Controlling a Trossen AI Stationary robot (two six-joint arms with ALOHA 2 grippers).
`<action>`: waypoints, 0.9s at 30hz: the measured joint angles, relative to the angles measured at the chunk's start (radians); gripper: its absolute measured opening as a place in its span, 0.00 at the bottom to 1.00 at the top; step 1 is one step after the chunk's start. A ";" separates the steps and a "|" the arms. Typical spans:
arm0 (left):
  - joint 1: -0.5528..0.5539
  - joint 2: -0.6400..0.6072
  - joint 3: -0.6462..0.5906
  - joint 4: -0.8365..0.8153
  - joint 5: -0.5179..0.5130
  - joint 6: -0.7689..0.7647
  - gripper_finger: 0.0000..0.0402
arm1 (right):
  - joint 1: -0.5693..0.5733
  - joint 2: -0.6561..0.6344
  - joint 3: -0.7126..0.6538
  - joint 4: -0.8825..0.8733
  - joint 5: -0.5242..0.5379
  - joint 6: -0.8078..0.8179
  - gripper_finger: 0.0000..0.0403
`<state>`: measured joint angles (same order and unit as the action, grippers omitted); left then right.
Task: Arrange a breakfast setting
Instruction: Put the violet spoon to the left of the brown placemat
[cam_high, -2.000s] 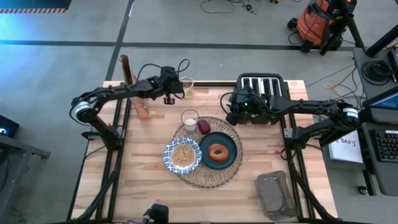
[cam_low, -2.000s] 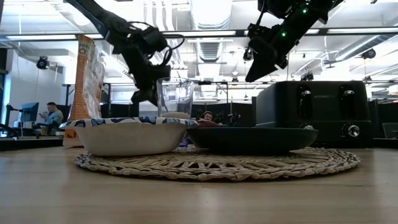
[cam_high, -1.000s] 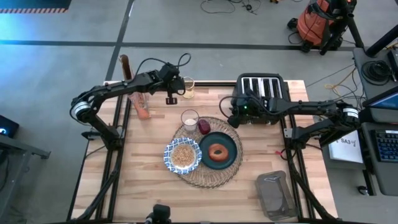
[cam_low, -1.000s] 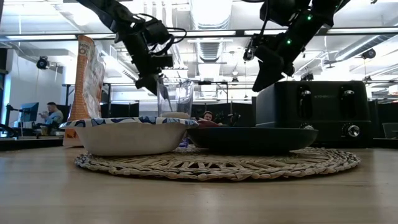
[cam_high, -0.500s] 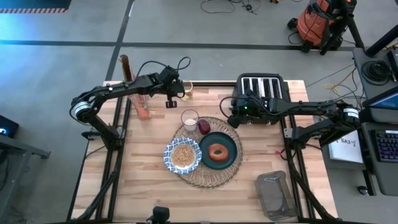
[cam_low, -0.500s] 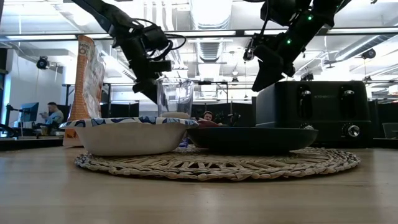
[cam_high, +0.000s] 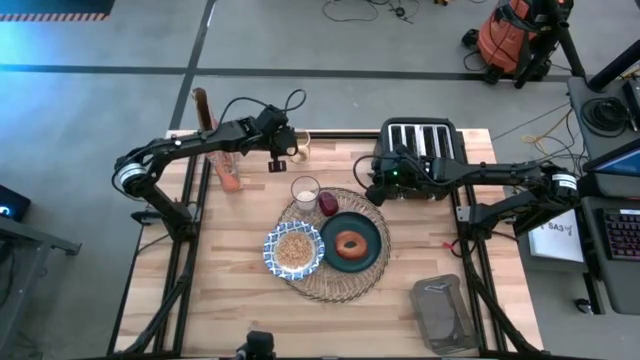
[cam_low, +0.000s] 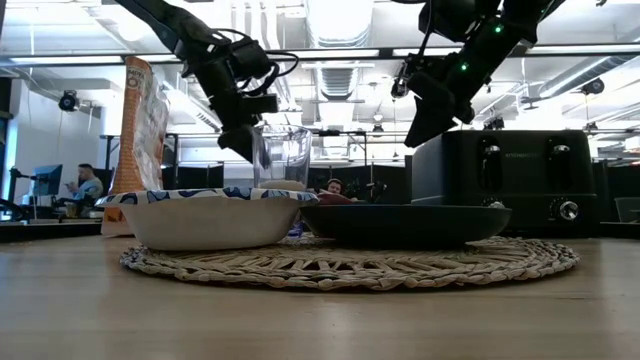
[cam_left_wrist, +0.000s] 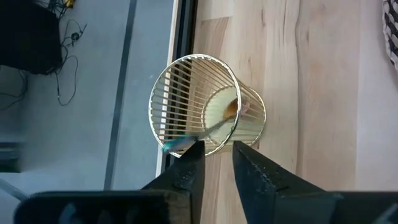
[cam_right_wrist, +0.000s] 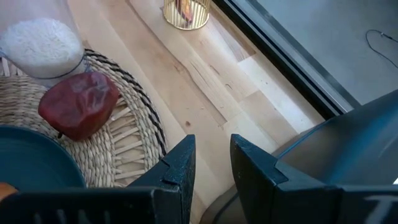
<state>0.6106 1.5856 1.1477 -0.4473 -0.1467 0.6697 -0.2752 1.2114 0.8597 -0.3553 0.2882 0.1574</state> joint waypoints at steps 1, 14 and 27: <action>0.000 0.000 0.000 -0.001 0.000 0.000 0.17 | 0.000 0.000 0.000 0.000 0.000 0.000 0.23; 0.000 0.000 0.000 -0.058 -0.158 0.005 0.20 | 0.000 0.000 0.000 0.001 0.000 0.000 0.23; 0.000 0.001 0.000 -0.054 -0.103 -0.006 0.20 | 0.000 0.000 0.000 0.001 0.000 -0.001 0.23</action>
<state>0.6102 1.5864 1.1477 -0.5013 -0.2492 0.6635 -0.2752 1.2118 0.8597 -0.3546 0.2882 0.1562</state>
